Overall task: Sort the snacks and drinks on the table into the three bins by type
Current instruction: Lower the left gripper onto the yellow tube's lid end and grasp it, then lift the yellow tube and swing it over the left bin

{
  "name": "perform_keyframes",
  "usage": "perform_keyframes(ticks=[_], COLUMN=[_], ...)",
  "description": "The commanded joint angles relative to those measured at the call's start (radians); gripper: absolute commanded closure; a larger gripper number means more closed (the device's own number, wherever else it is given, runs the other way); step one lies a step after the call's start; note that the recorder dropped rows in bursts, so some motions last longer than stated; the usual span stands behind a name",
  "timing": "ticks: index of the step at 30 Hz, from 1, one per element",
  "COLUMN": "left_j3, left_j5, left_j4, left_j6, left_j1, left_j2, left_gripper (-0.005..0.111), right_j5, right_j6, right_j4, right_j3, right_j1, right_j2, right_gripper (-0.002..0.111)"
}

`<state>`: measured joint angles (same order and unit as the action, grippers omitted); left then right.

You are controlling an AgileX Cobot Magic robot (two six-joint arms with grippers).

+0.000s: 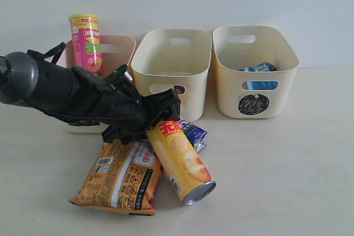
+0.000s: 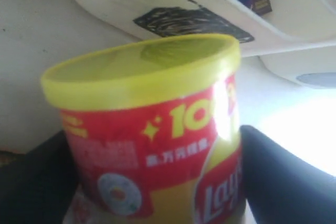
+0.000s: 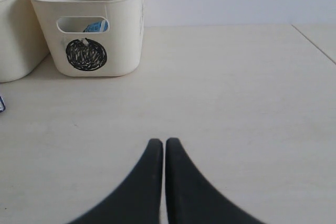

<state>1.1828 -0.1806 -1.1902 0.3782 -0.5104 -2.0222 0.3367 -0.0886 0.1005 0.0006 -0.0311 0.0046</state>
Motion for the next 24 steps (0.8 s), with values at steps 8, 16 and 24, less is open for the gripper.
perform_keyframes(ticks=[8, 16, 24], left_j3=[0.004, 0.004, 0.004], left_j5=[-0.114, -0.172, -0.175], left_j4=[0.006, 0.031, 0.348], left_j6=[0.037, 0.119, 0.123], left_j1=[-0.006, -0.006, -0.006], left_j2=[0.154, 0.333, 0.573], left_gripper=[0.102, 0.102, 0.102], right_j5=[-0.005, -0.005, -0.005], right_j6=[0.002, 0.002, 0.002], right_j4=[-0.005, -0.002, -0.002], right_j3=[-0.001, -0.001, -0.001], right_j1=[-0.005, -0.005, -0.005], right_j2=[-0.005, -0.005, -0.005], right_gripper=[0.108, 0.108, 0.108])
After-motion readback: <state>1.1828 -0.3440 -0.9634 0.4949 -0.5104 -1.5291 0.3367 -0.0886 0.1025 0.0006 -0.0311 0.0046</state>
